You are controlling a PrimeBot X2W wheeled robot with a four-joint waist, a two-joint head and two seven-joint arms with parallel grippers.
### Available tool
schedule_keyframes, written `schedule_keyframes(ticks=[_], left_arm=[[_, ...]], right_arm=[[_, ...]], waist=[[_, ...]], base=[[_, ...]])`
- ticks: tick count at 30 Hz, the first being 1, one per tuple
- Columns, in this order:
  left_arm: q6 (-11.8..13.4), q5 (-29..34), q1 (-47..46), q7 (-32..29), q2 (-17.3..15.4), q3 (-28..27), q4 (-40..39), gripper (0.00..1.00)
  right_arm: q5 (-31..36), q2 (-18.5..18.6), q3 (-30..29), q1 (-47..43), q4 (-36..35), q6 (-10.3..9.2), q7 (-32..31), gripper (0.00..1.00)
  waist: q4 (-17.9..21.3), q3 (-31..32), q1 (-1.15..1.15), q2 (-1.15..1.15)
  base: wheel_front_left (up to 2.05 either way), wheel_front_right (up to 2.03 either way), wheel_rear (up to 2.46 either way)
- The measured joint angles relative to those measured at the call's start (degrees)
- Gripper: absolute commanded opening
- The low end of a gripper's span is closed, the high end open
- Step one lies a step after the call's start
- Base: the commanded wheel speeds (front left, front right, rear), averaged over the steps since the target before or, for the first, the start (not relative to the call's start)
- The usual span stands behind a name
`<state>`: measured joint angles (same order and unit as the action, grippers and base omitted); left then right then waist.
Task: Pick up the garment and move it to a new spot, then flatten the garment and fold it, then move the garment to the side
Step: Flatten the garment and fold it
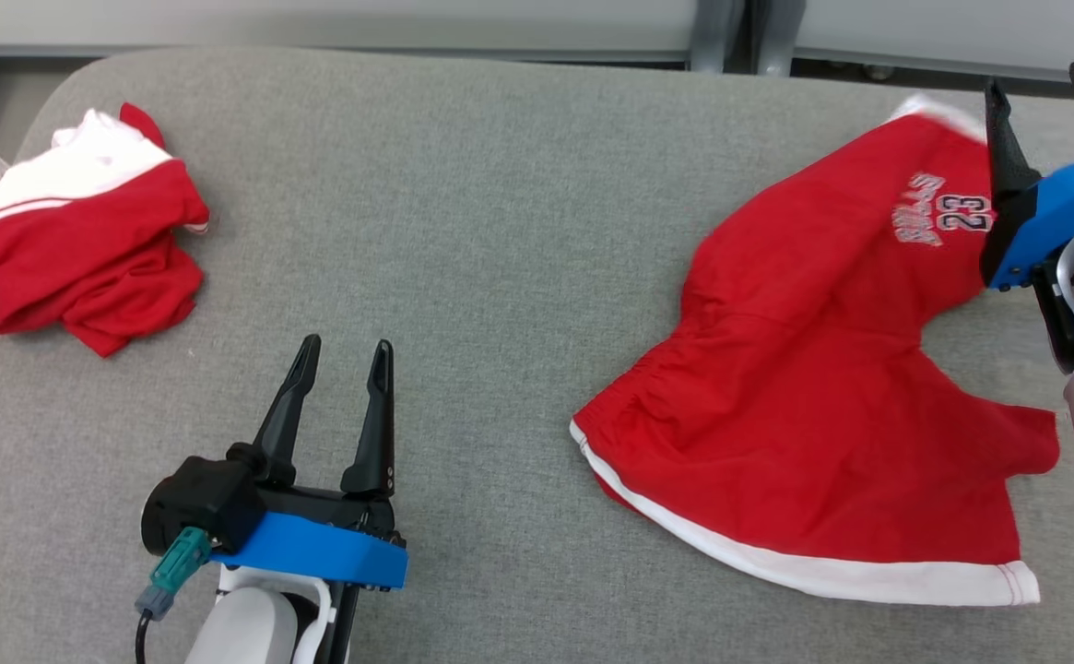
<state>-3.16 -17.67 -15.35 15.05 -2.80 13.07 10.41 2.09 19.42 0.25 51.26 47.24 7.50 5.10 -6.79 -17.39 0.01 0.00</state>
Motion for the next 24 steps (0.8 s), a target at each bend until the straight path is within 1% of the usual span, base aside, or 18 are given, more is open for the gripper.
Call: schedule_keyframes(ticks=[5, 8, 11, 15, 24], left_arm=[[0.0, 0.27, 1.34, 0.01, 0.0, -0.7, 0.34, 1.0], [-0.01, 0.67, 2.5, 0.01, 0.02, -1.22, 0.48, 1.0], [0.01, 1.18, 3.82, 0.01, 0.01, -1.74, 0.46, 1.0], [-0.04, 1.71, 5.04, 0.01, 0.02, -2.48, 0.45, 1.0], [-0.59, 2.78, 7.04, 0.01, 0.01, -4.61, 0.48, 1.0]], right_arm=[[0.0, -0.91, -1.36, -3.22, -0.19, 0.0, 5.73, 1.0], [-0.08, -1.7, -2.65, -7.46, -2.69, 0.0, 8.09, 1.0], [-0.22, -3.14, -4.0, -12.49, -7.34, 0.0, 9.21, 1.0], [-0.9, -5.49, -6.12, -20.98, -15.19, 0.0, 9.81, 1.0], [-0.81, -11.92, -7.01, -39.78, -32.51, 0.0, 10.01, 1.0]], waist=[[1.21, 2.51, -0.01, 0.0], [2.13, 4.35, -0.01, 0.0], [3.32, 5.91, -0.01, 0.0], [4.94, 7.63, -0.01, 0.0], [7.36, 10.71, -0.02, 0.0]], base=[[0.0, 0.0, 0.0], [0.0, 0.0, 0.0], [0.0, 0.0, 0.0], [0.0, 0.0, 0.0], [0.0, 0.0, 0.0]])
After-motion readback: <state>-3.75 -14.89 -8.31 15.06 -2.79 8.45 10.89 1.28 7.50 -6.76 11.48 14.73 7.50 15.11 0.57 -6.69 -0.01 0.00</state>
